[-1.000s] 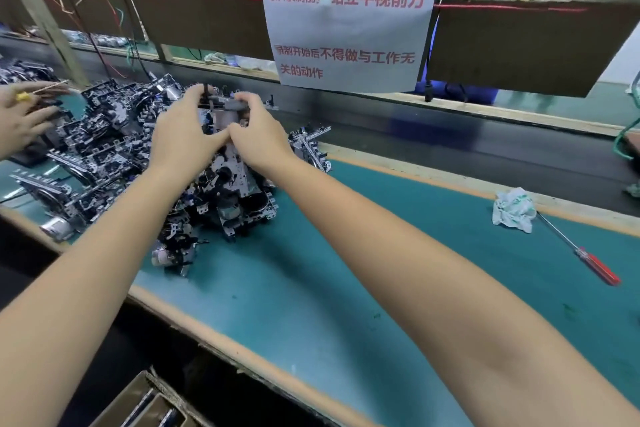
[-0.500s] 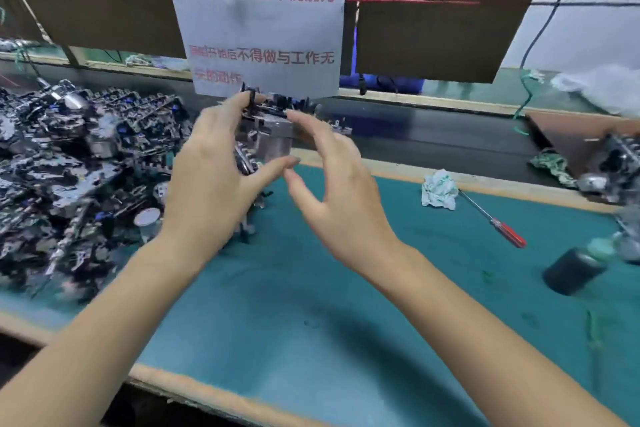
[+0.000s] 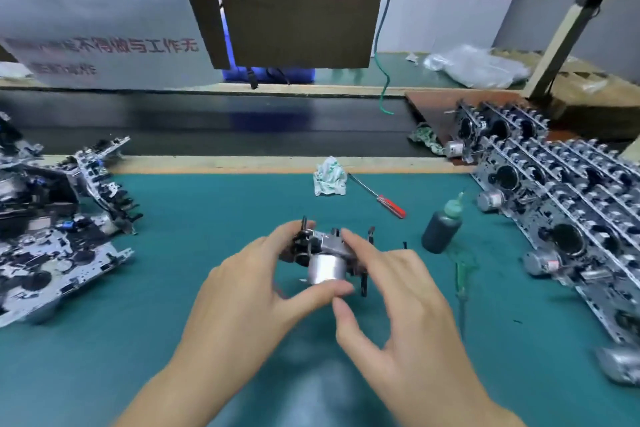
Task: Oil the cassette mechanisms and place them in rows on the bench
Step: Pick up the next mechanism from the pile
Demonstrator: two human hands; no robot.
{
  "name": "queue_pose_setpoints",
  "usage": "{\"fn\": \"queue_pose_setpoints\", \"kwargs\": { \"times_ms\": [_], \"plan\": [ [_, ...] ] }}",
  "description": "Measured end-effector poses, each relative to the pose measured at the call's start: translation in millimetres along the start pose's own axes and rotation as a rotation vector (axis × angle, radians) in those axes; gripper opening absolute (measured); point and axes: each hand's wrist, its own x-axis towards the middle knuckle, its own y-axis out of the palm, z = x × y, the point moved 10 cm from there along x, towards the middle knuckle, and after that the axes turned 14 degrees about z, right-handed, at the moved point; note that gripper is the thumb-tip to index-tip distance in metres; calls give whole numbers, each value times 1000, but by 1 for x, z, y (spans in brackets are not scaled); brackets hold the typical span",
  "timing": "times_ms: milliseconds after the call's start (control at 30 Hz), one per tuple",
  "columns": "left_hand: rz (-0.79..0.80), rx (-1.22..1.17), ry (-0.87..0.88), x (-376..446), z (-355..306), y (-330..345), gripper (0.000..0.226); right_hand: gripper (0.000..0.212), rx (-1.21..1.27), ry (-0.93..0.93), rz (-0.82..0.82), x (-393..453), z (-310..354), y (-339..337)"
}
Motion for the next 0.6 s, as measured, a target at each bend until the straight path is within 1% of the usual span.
{"fn": "queue_pose_setpoints", "kwargs": {
  "times_ms": [67, 167, 200, 267, 400, 500, 567, 600],
  "plan": [
    [112, -26, -76, 6, 1, 21, 68, 52, -74, 38, 36, -4, -9, -6],
    [346, -166, -195, 21, 9, 62, 72, 56, -141, 144, 197, 4, -38, 4],
    [405, -226, -214, 27, 12, 73, 71, 54, -140, 171, 246, 6, -50, 10],
    [465, -331, -241, 38, 19, 86, 64, 45, -125, 181, 291, 10, -70, 20],
    [614, -449, -359, 51, 39, 103, 60, 37, -88, 175, 340, 14, -90, 33],
    [779, -569, -443, 50, 42, 114, 71, 39, -93, 144, 364, 11, -100, 29],
    [881, -726, -508, 43, 42, 122, 79, 43, -109, 127, 393, 5, -107, 23],
    [916, -811, -536, 39, 41, 124, 79, 48, -116, 119, 414, 0, -111, 20]
  ]
}}
